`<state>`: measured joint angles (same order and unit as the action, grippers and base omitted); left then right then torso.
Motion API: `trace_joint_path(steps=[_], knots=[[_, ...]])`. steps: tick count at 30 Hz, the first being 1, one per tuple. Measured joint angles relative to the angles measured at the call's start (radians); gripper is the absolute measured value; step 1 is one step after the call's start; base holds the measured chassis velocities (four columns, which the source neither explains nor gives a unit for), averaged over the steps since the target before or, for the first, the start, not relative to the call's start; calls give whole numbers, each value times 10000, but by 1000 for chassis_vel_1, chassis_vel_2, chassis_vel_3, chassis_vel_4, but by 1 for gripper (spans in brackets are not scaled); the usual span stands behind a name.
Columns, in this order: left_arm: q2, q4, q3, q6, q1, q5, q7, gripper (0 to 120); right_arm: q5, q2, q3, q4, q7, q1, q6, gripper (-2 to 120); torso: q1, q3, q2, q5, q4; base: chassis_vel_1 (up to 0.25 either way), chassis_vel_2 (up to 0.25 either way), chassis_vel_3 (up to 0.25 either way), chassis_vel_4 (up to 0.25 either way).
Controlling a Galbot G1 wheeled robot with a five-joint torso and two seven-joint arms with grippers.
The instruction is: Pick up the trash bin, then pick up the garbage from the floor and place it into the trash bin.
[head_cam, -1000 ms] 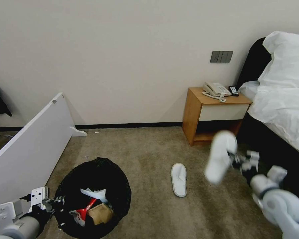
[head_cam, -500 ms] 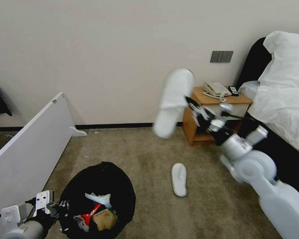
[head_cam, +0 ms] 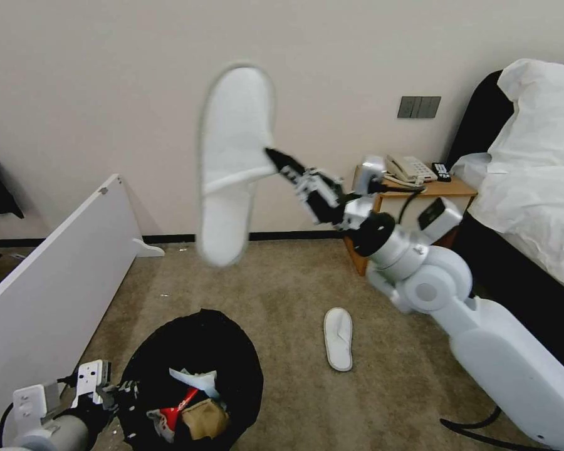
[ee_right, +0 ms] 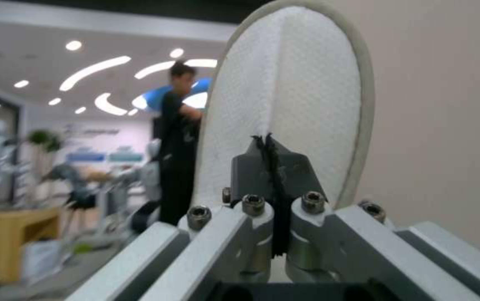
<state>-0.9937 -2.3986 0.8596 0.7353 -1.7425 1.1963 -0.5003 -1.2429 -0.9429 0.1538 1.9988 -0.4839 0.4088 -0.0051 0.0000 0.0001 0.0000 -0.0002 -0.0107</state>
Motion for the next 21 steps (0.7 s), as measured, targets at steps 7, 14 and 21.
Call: trace_joint_path(steps=[7, 14, 21], knots=[[58, 3, 53, 0, 22, 40, -3, 2, 1151, -82, 1147, -373, -289, -22, 240, 0, 0, 0, 0, 2, -1, 0, 0, 0, 0], [85, 3, 75, 1, 62, 88, -2, 2, 1962, 73, 1648, -687, -511, 260, 435, 0, 0, -1, 0, 1, -2, 0, 0, 0, 0], [124, -25, 122, 2, 142, 157, -1, 2, 2725, 286, 2015, -1007, -719, 792, 621, 0, 0, -1, 0, 2, -3, 0, 0, 0, 0]])
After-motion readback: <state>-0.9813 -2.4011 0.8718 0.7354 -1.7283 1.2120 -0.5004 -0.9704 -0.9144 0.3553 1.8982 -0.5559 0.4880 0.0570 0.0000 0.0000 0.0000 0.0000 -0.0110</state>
